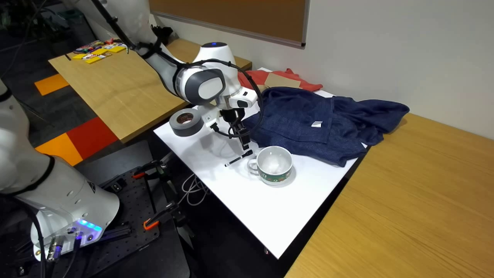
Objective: Take the black marker out of the mug and put it on the table
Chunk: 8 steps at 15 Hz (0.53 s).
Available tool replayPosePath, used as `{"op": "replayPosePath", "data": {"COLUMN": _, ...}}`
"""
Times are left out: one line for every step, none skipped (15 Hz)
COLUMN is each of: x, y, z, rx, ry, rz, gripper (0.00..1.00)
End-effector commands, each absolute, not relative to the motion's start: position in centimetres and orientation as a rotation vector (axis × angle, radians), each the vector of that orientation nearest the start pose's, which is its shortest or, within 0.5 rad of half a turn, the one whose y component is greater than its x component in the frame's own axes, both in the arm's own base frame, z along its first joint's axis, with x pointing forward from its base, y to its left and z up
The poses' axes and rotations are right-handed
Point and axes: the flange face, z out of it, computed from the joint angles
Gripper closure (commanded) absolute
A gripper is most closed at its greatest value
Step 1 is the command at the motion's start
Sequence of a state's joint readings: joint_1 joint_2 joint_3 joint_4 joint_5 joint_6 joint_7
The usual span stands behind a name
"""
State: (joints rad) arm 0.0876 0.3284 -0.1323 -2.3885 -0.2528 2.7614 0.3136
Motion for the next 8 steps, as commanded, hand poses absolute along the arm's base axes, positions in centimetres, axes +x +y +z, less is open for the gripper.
{"op": "replayPosePath", "data": {"x": 50.4, "y": -1.8, "z": 20.5, "rx": -3.267, "ry": 0.161, "rz": -0.13, "gripper": 0.0}}
{"op": "replayPosePath", "data": {"x": 50.4, "y": -1.8, "z": 20.6, "rx": -3.265, "ry": 0.162, "rz": -0.137, "gripper": 0.0}}
{"op": "replayPosePath", "data": {"x": 50.5, "y": -1.8, "z": 20.8, "rx": -3.265, "ry": 0.163, "rz": -0.142, "gripper": 0.0}}
{"op": "replayPosePath", "data": {"x": 50.5, "y": -1.8, "z": 20.9, "rx": -3.263, "ry": 0.163, "rz": -0.148, "gripper": 0.0}}
{"op": "replayPosePath", "data": {"x": 50.5, "y": -1.7, "z": 21.1, "rx": -3.261, "ry": 0.164, "rz": -0.15, "gripper": 0.0}}
{"op": "replayPosePath", "data": {"x": 50.9, "y": -1.5, "z": 20.0, "rx": -3.263, "ry": 0.195, "rz": -0.139, "gripper": 0.0}}
{"op": "replayPosePath", "data": {"x": 50.9, "y": -1.5, "z": 20.1, "rx": -3.263, "ry": 0.195, "rz": -0.143, "gripper": 0.0}}
{"op": "replayPosePath", "data": {"x": 50.9, "y": -1.5, "z": 20.2, "rx": -3.262, "ry": 0.195, "rz": -0.145, "gripper": 0.0}}
